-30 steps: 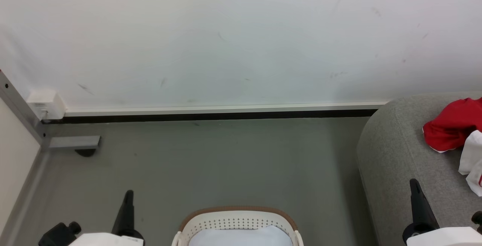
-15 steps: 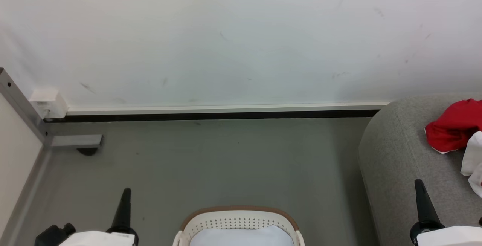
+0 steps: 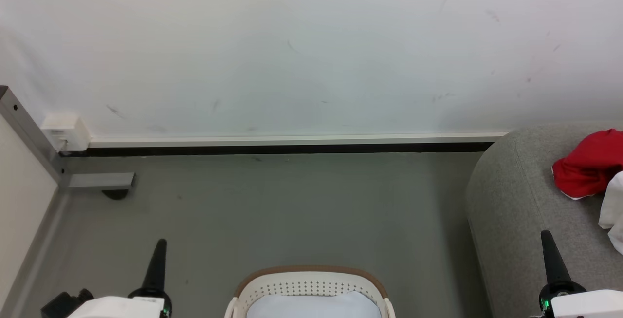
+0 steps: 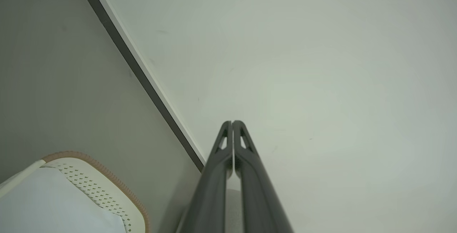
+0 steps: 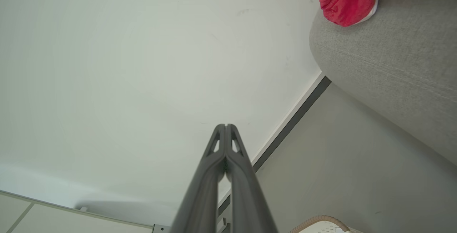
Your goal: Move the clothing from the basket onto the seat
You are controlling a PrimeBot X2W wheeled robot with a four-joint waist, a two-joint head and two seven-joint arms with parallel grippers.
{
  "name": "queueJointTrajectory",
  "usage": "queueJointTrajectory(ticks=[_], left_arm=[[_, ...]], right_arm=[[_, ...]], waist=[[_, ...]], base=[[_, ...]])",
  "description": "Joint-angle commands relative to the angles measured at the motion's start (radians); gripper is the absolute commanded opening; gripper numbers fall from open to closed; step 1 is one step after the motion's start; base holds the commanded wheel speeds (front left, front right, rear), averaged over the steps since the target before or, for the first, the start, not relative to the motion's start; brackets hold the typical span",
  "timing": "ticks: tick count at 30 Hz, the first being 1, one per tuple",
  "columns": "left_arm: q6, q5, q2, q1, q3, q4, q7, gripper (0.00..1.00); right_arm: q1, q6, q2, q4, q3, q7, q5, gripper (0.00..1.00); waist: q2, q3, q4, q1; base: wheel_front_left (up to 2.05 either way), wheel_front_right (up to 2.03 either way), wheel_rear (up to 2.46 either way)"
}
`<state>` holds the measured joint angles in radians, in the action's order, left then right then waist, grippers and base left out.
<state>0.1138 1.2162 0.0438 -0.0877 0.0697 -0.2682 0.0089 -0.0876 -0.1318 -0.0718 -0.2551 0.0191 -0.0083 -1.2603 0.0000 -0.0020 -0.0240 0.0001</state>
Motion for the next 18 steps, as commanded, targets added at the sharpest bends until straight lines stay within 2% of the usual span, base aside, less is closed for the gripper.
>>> queueJointTrajectory(ticks=[1,18], left_arm=[[0.005,0.028,0.007,-0.019,0.008,0.011,0.008,0.0],[0.01,0.173,0.009,-0.024,0.023,0.014,0.047,0.0]], right_arm=[[-0.023,0.001,-0.005,0.011,0.009,0.008,-0.027,0.0],[-0.024,0.001,-0.002,0.011,0.036,0.046,-0.163,0.0]], waist=[[0.0,0.0,0.001,-0.0001],[0.0,0.001,0.009,-0.0001]], base=[[0.0,0.0,0.0],[0.0,0.0,0.0]])
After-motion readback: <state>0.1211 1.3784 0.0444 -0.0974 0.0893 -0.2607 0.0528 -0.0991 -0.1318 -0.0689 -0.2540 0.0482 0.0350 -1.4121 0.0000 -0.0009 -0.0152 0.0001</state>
